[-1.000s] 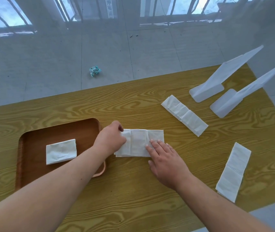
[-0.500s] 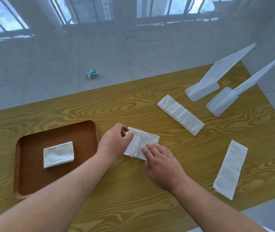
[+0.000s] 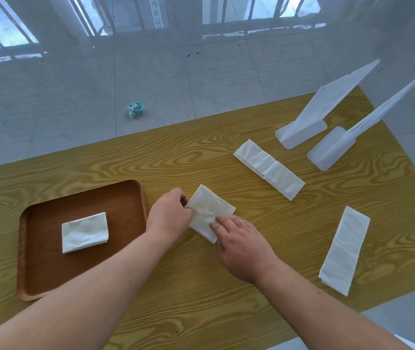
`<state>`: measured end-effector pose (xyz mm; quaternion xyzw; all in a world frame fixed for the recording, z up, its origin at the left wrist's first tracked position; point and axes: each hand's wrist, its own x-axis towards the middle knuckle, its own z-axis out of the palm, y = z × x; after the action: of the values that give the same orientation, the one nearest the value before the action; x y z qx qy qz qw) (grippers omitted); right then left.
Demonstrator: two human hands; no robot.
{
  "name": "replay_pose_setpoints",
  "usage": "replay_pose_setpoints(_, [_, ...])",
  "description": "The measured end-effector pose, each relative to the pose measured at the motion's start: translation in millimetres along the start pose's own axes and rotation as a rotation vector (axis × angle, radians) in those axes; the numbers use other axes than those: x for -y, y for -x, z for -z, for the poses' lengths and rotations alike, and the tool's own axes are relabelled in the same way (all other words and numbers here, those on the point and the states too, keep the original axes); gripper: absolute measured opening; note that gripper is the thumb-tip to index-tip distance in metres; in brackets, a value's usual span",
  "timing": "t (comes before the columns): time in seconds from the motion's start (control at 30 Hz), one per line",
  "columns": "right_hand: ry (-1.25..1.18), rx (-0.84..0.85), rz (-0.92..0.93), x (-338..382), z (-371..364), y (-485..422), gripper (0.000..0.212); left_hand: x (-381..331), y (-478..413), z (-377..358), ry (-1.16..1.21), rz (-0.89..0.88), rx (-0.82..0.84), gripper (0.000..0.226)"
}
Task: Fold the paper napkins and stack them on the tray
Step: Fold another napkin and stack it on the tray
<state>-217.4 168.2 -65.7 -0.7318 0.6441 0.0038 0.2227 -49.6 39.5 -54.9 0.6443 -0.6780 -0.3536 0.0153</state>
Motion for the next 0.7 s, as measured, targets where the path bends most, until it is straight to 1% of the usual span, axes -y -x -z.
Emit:
replay_pose_setpoints(0.07, [-0.015,-0.034,0.003,-1,4,1,0.047,-1,3,3,-0.063,-0.220,-0.009,0.011])
replay_pose_setpoints(0.13, [-0.013,-0.072,0.001,-3,7,4,0.039,2,7,5,-0.129,-0.433,0.057,0.004])
replay_pose_setpoints(0.2, [-0.013,-0.136,-0.018,-6,10,6,0.026,5,12,2,-0.229,-0.526,0.143,0.027])
replay_pose_setpoints(0.27, [-0.028,-0.240,-0.052,-11,12,7,0.019,8,16,-3,-0.304,-0.487,0.133,0.046])
replay_pose_setpoints(0.3, [-0.040,-0.288,-0.064,-12,13,7,0.019,9,17,-5,-0.325,-0.440,0.100,0.051])
replay_pose_setpoints(0.37, [-0.051,-0.347,-0.050,-14,13,7,0.028,10,19,-11,-0.374,-0.344,0.046,0.057])
replay_pose_setpoints(0.4, [-0.047,-0.337,-0.029,-15,13,6,0.034,9,20,-13,-0.400,-0.311,0.042,0.060])
replay_pose_setpoints(0.47, [-0.046,-0.200,-0.022,-15,10,3,0.048,8,21,-18,-0.426,-0.282,0.057,0.063])
replay_pose_setpoints(0.53, [-0.053,-0.023,-0.055,-16,5,2,0.057,5,21,-20,-0.430,-0.285,0.071,0.056])
replay_pose_setpoints(0.57, [-0.046,0.020,-0.059,-17,2,2,0.059,3,20,-20,-0.415,-0.280,0.085,0.051])
replay_pose_setpoints(0.63, [-0.030,0.029,-0.053,-18,-2,3,0.062,0,19,-21,-0.354,-0.260,0.113,0.036])
replay_pose_setpoints(0.7, [-0.050,0.004,-0.064,-17,-2,3,0.062,-3,18,-22,-0.252,-0.227,0.122,0.017])
